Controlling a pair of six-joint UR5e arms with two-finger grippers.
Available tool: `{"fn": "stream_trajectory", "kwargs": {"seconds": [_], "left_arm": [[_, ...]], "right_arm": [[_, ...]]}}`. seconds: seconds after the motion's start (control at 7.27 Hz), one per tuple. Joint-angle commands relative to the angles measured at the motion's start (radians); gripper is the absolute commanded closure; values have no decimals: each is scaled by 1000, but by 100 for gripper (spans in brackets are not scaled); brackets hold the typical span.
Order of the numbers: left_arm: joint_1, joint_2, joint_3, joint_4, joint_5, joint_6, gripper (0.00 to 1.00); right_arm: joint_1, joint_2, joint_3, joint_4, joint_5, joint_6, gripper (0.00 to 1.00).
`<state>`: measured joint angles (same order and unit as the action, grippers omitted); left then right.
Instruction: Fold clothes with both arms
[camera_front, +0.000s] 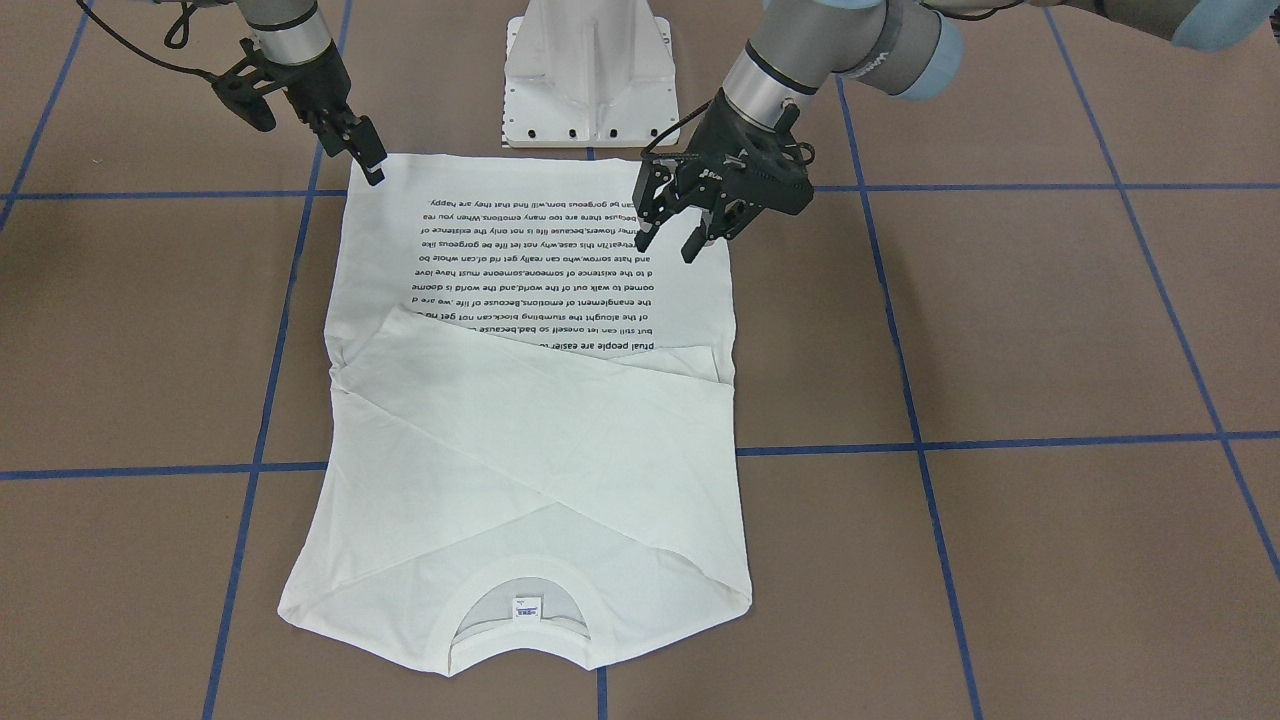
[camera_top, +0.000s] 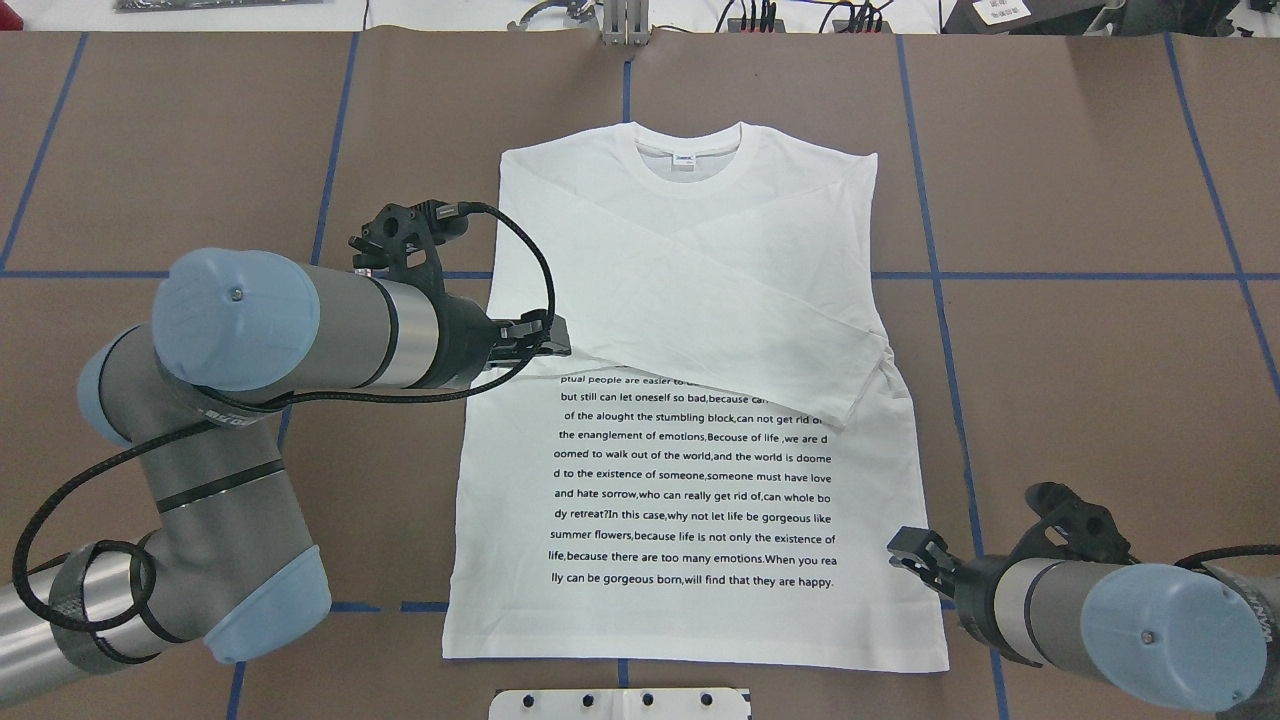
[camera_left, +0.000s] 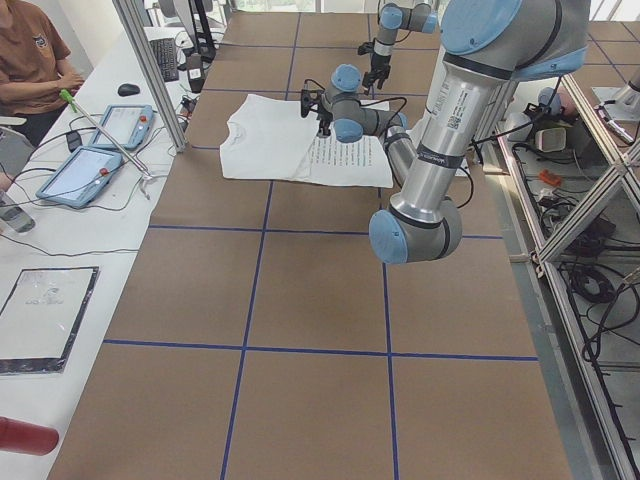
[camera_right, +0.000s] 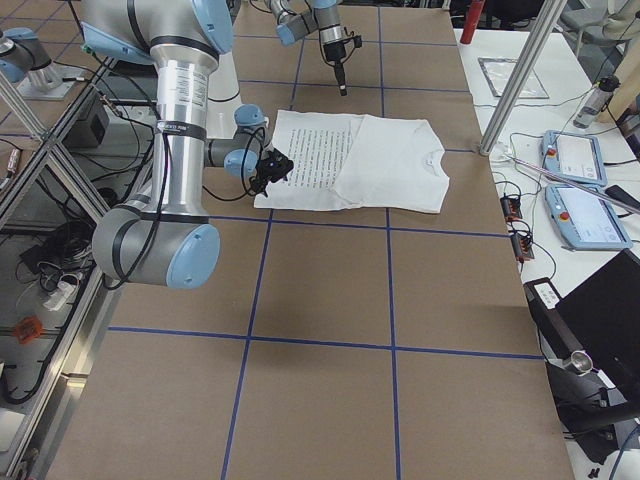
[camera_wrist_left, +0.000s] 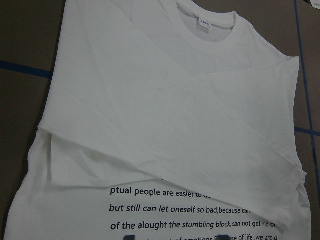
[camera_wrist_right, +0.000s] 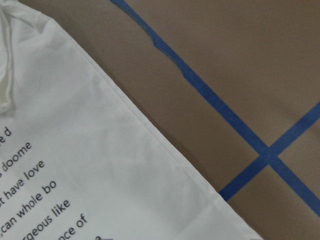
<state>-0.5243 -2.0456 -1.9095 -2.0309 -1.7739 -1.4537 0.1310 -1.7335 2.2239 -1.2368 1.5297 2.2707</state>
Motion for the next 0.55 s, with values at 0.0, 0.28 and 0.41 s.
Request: {"fn": "stream_trajectory", "kwargs": {"seconds": [0.0, 0.28, 0.41], "left_arm": [[1, -2, -2, 0, 2, -5, 34], [1, -4, -8, 0, 4, -7, 33], [3, -5, -8, 0, 4, -8, 32]], "right_arm": [[-39, -1, -29, -6, -14, 96, 8], [-69, 2, -70, -7, -16, 96, 12], [-76, 0, -69, -6, -10, 98, 14]]}}
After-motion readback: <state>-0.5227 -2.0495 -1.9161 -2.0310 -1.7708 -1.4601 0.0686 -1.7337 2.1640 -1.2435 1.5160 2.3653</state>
